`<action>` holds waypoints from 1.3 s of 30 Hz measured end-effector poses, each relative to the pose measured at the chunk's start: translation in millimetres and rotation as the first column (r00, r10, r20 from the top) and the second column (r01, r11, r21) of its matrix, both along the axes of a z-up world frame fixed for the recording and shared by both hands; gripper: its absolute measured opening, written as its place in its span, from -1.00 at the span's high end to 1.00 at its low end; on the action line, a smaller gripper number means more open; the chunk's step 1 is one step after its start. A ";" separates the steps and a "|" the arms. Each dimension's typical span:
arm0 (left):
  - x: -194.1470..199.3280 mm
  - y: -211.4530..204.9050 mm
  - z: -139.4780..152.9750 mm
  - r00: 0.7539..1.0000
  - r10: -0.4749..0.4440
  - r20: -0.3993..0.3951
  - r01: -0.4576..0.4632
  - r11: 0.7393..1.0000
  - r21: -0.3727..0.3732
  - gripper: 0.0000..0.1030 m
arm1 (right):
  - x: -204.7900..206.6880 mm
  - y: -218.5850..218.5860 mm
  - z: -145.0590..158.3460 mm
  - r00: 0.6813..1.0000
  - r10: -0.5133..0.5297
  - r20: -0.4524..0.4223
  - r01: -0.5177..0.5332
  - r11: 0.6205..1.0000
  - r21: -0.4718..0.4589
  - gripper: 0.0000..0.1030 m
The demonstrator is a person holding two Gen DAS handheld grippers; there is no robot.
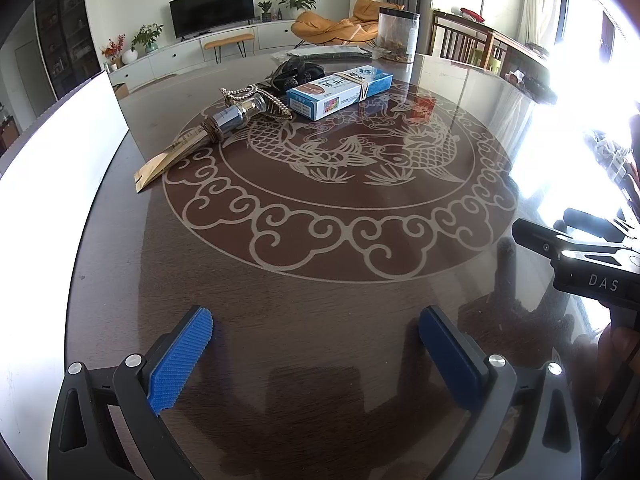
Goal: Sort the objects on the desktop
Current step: 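Move the left tool toward the gold-capped silver tube, then lower the left gripper around the tube and close it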
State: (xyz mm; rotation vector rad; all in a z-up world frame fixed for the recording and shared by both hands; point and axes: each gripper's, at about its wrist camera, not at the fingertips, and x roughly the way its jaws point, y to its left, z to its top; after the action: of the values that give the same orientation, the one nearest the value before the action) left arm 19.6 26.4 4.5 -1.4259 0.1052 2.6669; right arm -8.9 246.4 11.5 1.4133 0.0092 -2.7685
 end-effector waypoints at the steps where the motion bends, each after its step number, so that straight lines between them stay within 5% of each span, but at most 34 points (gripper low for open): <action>1: -1.1 -0.5 0.6 1.000 -0.007 0.011 0.007 1.000 0.001 -1.00 | -0.1 0.0 -0.1 1.000 0.000 0.000 0.000 1.000 -0.001 -1.00; 4: -10.9 -3.9 4.0 0.996 -0.025 0.087 0.027 1.000 -0.016 -1.00 | 0.0 -0.1 0.1 1.000 0.000 0.000 0.000 1.000 0.000 -1.00; 10: -54.4 -35.5 43.9 0.999 0.045 0.026 -0.044 0.999 -0.028 -1.00 | -0.1 -0.1 0.0 1.000 0.000 0.000 0.000 1.000 0.000 -1.00; 15: -113.9 -38.2 40.6 0.995 0.026 0.095 -0.007 0.981 -0.196 -1.00 | 0.0 0.0 0.1 1.000 0.000 -0.001 0.000 1.000 -0.003 -1.00; 19: -149.4 -40.5 34.1 0.994 -0.011 0.105 0.036 0.970 -0.240 -1.00 | -0.2 -0.6 -0.1 1.000 0.000 -0.001 0.000 1.000 -0.005 -1.00; 33: -195.7 -31.1 10.0 0.982 -0.143 0.122 0.162 0.974 -0.160 -1.00 | -0.8 -1.4 -0.1 1.000 0.000 -0.001 0.000 1.000 -0.006 -1.00; 39: -205.2 -40.8 3.4 0.981 -0.149 0.126 0.155 0.987 -0.035 -1.00 | -0.9 -1.7 -0.2 1.000 0.000 -0.001 0.000 1.000 -0.005 -1.00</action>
State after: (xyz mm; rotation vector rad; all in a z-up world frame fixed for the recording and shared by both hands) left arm -185.7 -14.5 7.9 -1.5258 0.2529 2.4628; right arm -9.8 244.6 11.3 1.4114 0.0028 -2.7673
